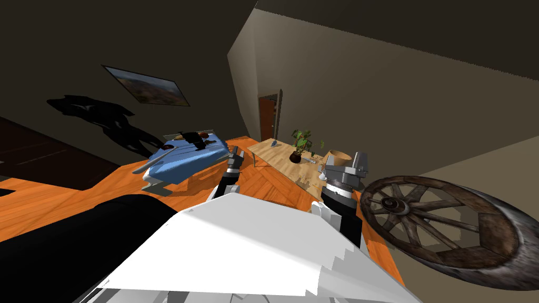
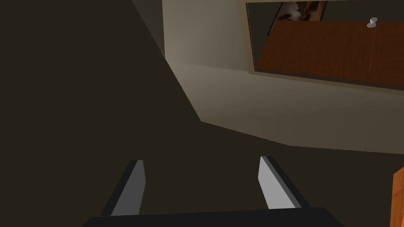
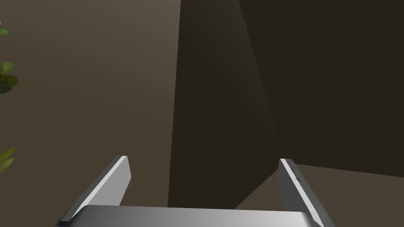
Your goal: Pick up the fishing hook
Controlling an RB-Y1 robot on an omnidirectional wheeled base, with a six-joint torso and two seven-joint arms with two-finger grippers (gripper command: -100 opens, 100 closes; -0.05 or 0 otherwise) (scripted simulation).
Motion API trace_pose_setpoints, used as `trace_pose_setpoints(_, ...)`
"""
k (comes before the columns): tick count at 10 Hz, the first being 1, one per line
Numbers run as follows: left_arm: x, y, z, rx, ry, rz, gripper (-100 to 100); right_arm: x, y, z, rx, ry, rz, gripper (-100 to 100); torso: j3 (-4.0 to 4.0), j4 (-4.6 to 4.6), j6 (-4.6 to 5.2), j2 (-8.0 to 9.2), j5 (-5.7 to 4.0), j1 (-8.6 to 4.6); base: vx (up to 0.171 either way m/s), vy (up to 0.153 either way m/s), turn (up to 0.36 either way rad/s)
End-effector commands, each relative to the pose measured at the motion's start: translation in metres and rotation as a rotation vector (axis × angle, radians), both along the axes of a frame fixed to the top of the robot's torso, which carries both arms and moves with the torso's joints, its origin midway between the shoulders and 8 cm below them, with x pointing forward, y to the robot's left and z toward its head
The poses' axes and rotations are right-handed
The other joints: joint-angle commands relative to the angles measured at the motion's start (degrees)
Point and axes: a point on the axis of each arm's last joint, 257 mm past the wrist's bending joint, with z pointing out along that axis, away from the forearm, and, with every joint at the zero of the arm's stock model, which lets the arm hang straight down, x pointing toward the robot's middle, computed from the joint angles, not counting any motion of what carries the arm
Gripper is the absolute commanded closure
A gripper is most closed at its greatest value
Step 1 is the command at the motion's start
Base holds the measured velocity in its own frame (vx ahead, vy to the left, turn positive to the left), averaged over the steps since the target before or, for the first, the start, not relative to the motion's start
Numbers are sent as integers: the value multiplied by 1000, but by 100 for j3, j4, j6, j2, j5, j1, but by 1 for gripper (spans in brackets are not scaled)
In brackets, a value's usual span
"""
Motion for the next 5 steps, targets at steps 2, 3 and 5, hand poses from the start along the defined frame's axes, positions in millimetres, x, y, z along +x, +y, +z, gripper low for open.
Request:
trace_pose_setpoints(2, 0, 0, 0, 0, 0, 0, 0, 13, 1, -12, -26, 41, 24, -100, 1, 0, 0, 2, -1, -4, -9, -17, 8)
trace_pose_setpoints(3, 0, 0, 0, 0, 0, 0, 0, 21, 0, -20, -35, 66, 35, -100, 1, 0, 0, 2, -3, -11, -9, -34, 14)
trace_pose_setpoints(5, 0, 0, 0, 0, 0, 0, 0, 41, -5, -40, -43, 125, 52, -100, 1, 0, 0, 2, -5, -20, -16, -51, 15)
